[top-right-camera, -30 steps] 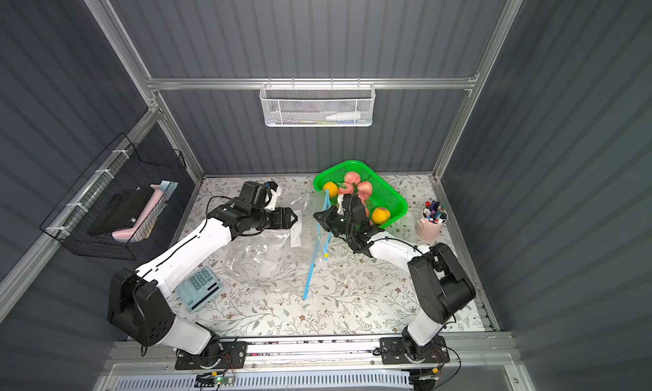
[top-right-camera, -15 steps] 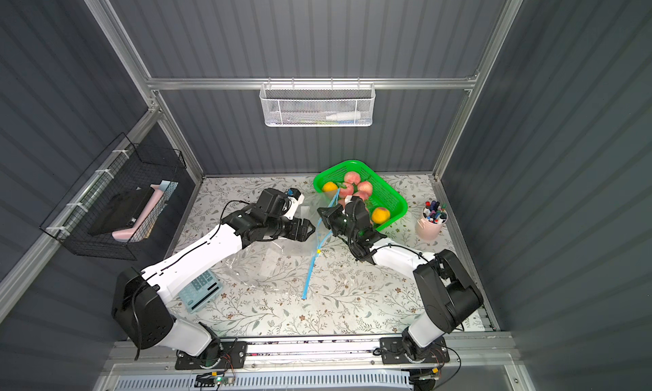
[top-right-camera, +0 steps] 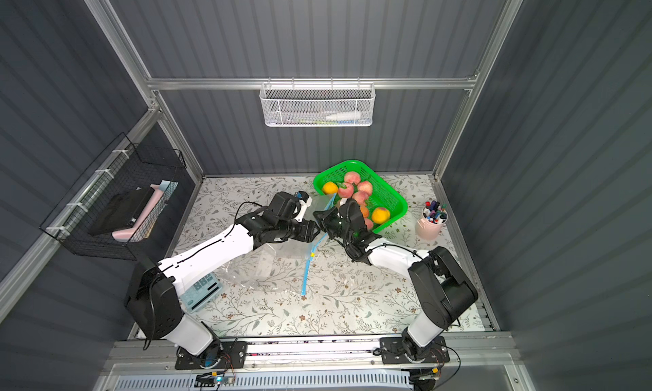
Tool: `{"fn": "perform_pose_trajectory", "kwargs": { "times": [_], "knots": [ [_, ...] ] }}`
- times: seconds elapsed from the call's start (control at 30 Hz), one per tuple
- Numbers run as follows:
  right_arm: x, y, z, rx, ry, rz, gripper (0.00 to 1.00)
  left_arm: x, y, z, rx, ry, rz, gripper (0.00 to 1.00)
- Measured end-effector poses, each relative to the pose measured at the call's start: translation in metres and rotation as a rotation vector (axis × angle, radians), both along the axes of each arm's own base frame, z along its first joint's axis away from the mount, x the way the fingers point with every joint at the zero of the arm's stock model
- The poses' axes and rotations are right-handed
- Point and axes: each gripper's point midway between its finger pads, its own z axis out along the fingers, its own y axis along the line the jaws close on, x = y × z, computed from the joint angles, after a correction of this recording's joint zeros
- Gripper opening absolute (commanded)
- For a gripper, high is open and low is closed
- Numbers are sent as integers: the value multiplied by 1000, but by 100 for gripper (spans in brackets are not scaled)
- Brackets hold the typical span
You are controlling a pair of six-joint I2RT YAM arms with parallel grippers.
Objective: Place the peach in a zip-top bag and seal the zipper
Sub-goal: Open the zipper food storage bag.
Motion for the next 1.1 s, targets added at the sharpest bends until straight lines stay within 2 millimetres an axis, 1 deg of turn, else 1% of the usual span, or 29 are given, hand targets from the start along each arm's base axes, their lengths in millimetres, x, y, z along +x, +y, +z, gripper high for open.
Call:
{"fn": "perform_pose_trajectory", "kwargs": {
  "times": [0.07,0.37,0.5,0.57,0.6,0.77,0.83,0.93,1.03,1.1],
  "knots": [
    [-1,0,-2,-7,6,-4,0,0,1,-1,11,-4,14,46],
    [-2,5,-12,-26,29,4,0,3,4,-2,46,-30,54,24],
    [-3,7,-15,-30,34,17,0,3,3,-7,60,-27,59,13],
    [-4,8,-16,-32,34,24,5,2,3,-9,69,-27,59,5],
    [-4,8,-16,-33,32,27,9,2,3,-10,73,-28,62,3],
    [-6,7,-13,-66,4,46,31,4,11,-16,113,-36,90,2],
    [-9,2,-6,-94,-14,51,40,3,15,-21,132,-34,99,2],
    [-13,-13,14,-141,-64,40,47,3,19,-26,152,-31,110,2],
    [-16,-33,39,-187,-131,-8,48,3,22,-28,162,-30,117,3],
    [-18,-45,49,-217,-161,-41,49,3,22,-29,164,-30,121,3]
  ]
}}
